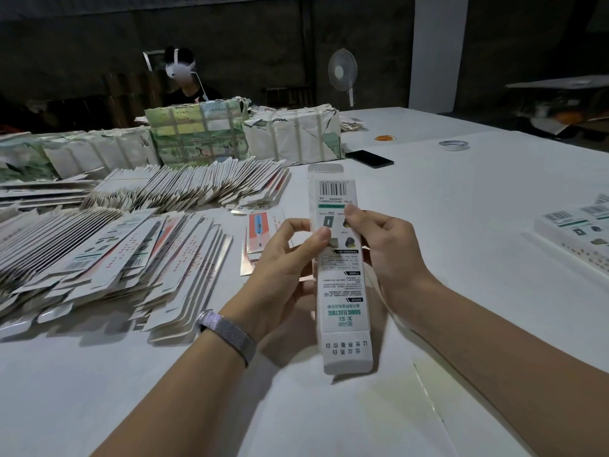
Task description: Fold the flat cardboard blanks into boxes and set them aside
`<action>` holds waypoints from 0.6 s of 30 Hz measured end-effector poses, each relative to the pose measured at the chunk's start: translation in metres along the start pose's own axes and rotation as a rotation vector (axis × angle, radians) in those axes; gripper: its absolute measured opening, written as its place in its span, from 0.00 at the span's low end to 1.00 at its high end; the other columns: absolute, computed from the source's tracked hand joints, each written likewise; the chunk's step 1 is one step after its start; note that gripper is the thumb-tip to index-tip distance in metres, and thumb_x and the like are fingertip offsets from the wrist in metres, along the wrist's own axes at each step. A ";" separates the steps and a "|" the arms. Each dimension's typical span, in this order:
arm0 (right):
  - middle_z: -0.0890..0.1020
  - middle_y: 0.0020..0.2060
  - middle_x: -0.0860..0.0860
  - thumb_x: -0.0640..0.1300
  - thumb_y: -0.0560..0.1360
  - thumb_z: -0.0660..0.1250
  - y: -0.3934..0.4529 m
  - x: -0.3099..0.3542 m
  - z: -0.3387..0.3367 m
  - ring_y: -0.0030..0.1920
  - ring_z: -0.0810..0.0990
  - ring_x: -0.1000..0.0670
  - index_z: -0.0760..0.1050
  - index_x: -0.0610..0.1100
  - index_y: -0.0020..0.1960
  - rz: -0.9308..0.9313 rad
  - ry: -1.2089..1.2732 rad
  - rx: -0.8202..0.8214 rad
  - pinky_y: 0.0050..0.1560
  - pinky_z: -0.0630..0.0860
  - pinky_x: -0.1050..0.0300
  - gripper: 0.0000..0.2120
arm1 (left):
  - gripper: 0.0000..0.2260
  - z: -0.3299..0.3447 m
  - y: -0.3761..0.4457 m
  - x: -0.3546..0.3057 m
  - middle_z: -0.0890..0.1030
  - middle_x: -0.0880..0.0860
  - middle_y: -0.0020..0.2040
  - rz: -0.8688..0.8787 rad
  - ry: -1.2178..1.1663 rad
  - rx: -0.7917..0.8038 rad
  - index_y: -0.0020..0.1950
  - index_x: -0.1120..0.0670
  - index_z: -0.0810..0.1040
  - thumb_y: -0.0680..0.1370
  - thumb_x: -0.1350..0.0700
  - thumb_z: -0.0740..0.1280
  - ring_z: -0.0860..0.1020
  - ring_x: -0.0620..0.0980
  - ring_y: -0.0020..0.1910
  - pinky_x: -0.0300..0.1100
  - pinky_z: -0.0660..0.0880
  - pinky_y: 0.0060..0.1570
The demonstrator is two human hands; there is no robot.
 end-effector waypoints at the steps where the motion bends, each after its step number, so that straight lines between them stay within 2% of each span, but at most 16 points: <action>1: 0.87 0.43 0.42 0.48 0.79 0.68 0.001 0.001 0.000 0.44 0.86 0.39 0.86 0.42 0.49 -0.003 -0.002 -0.006 0.49 0.83 0.40 0.12 | 0.25 0.000 0.000 -0.001 0.87 0.56 0.48 0.020 0.002 -0.012 0.55 0.51 0.73 0.66 0.42 0.77 0.85 0.53 0.42 0.43 0.81 0.32; 5: 0.87 0.41 0.43 0.49 0.79 0.69 -0.001 0.001 0.000 0.39 0.86 0.42 0.86 0.42 0.46 -0.013 -0.051 0.025 0.42 0.84 0.47 0.12 | 0.31 0.000 0.001 -0.004 0.86 0.57 0.48 0.087 -0.008 -0.146 0.61 0.57 0.78 0.67 0.38 0.78 0.85 0.54 0.41 0.42 0.82 0.31; 9: 0.87 0.40 0.44 0.49 0.79 0.69 -0.004 -0.001 0.004 0.39 0.86 0.44 0.86 0.42 0.47 -0.007 -0.093 0.066 0.42 0.84 0.47 0.12 | 0.26 -0.004 0.003 -0.006 0.86 0.56 0.45 0.135 -0.048 -0.208 0.59 0.57 0.80 0.68 0.42 0.74 0.85 0.52 0.36 0.41 0.81 0.29; 12: 0.87 0.40 0.44 0.48 0.79 0.69 -0.004 -0.002 0.003 0.39 0.86 0.43 0.86 0.41 0.47 0.003 -0.106 0.070 0.42 0.84 0.48 0.12 | 0.25 -0.006 0.003 -0.006 0.87 0.53 0.45 0.165 -0.038 -0.206 0.65 0.54 0.77 0.70 0.46 0.74 0.84 0.51 0.35 0.41 0.80 0.28; 15: 0.87 0.41 0.43 0.49 0.79 0.69 -0.005 -0.003 0.002 0.40 0.87 0.42 0.86 0.41 0.47 0.035 -0.105 0.090 0.44 0.84 0.47 0.13 | 0.26 -0.009 0.003 -0.004 0.86 0.52 0.47 0.182 -0.022 -0.157 0.71 0.48 0.72 0.74 0.48 0.71 0.84 0.52 0.38 0.41 0.80 0.31; 18: 0.87 0.42 0.44 0.48 0.79 0.69 -0.006 -0.004 0.002 0.41 0.87 0.43 0.86 0.43 0.48 0.048 -0.106 0.104 0.43 0.83 0.48 0.11 | 0.20 -0.010 0.002 -0.002 0.86 0.53 0.50 0.181 -0.033 -0.108 0.70 0.46 0.75 0.78 0.52 0.68 0.84 0.52 0.41 0.43 0.81 0.33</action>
Point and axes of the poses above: each hand's wrist, its own y-axis towards the middle knuckle, its own z-axis out of the palm, x = y × z, the point moved 1 cm from there along y, towards the middle knuckle
